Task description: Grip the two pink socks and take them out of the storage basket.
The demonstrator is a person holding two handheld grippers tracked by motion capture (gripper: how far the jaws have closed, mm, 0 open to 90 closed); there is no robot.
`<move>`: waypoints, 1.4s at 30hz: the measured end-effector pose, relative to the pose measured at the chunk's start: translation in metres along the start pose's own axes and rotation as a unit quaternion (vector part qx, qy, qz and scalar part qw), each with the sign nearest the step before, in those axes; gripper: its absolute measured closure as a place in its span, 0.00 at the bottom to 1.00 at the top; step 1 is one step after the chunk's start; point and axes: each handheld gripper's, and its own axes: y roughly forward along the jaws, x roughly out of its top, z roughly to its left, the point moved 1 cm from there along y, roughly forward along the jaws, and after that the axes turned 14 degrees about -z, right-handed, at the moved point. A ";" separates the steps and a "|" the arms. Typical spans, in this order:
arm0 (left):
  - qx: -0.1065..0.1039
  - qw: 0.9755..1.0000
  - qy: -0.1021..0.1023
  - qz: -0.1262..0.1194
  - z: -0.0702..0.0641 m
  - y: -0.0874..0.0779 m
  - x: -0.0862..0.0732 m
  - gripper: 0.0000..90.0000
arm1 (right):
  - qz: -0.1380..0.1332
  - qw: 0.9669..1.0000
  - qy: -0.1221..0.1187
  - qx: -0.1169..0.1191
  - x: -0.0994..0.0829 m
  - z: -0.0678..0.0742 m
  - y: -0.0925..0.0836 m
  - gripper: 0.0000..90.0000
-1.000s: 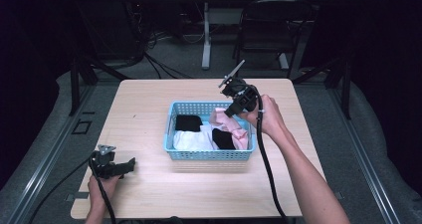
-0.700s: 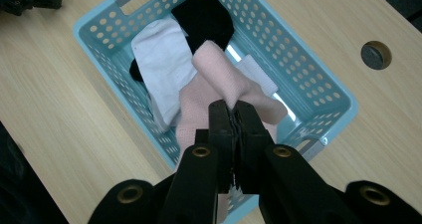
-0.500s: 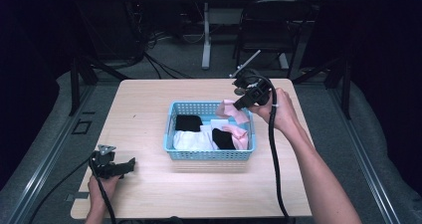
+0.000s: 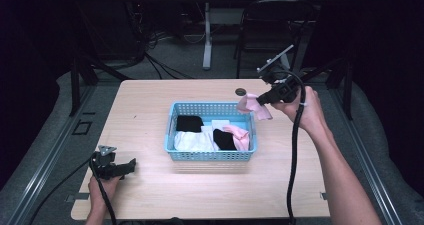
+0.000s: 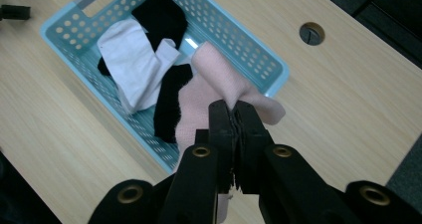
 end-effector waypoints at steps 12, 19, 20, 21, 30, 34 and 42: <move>0.001 1.000 0.000 0.000 0.000 0.000 0.000 0.00 | 0.011 0.998 0.037 -0.042 -0.034 -0.036 -0.018 0.98; 0.001 1.000 0.000 0.000 0.000 0.000 0.000 0.00 | 0.024 0.996 0.059 -0.061 -0.059 -0.053 -0.015 0.98; 0.001 1.000 -0.001 0.000 0.000 0.000 0.000 0.00 | 0.022 0.996 0.063 -0.062 -0.061 -0.054 -0.014 0.98; 0.001 1.000 -0.001 0.000 0.000 0.000 0.000 0.00 | 0.027 0.995 0.065 -0.066 -0.065 -0.056 -0.013 0.98; 0.001 1.000 -0.001 0.000 0.000 0.000 0.000 0.00 | 0.054 0.992 0.088 -0.072 -0.102 -0.064 0.016 0.98; 0.001 1.000 -0.001 0.000 0.000 0.000 0.000 0.00 | 0.072 0.990 0.100 -0.068 -0.119 -0.066 0.034 0.98; 0.001 1.000 -0.001 0.000 0.000 0.000 0.000 0.00 | 0.104 0.987 0.109 -0.062 -0.147 -0.066 0.067 0.98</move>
